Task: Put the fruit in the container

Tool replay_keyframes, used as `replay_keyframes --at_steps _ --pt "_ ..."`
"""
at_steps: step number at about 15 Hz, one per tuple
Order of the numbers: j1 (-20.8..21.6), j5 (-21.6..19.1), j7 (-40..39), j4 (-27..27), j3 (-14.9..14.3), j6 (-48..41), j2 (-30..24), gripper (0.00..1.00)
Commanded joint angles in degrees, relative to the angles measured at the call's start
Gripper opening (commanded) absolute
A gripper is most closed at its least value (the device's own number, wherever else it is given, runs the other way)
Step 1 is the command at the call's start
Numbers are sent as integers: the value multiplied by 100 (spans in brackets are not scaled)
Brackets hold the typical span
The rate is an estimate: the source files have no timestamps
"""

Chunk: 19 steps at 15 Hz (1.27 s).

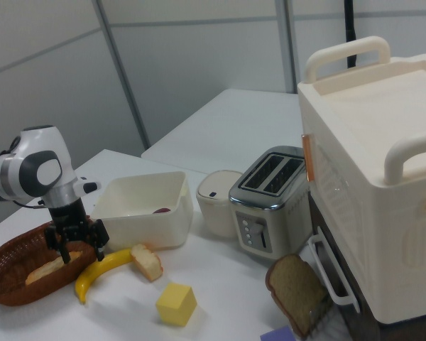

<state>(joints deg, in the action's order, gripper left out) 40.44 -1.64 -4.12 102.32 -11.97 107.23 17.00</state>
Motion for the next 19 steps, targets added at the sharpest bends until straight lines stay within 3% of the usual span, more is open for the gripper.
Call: replay_keyframes --at_steps 1,3,5,12,19 --pt "-53 -55 -39 368 -121 525 -74 100" --pt "-325 -476 1118 368 -130 877 -82 100" --pt "-448 -566 1763 377 -130 922 -82 100" --pt "-221 -610 2354 386 -86 1018 84 100" --pt "-203 -610 2881 158 54 1721 462 100"
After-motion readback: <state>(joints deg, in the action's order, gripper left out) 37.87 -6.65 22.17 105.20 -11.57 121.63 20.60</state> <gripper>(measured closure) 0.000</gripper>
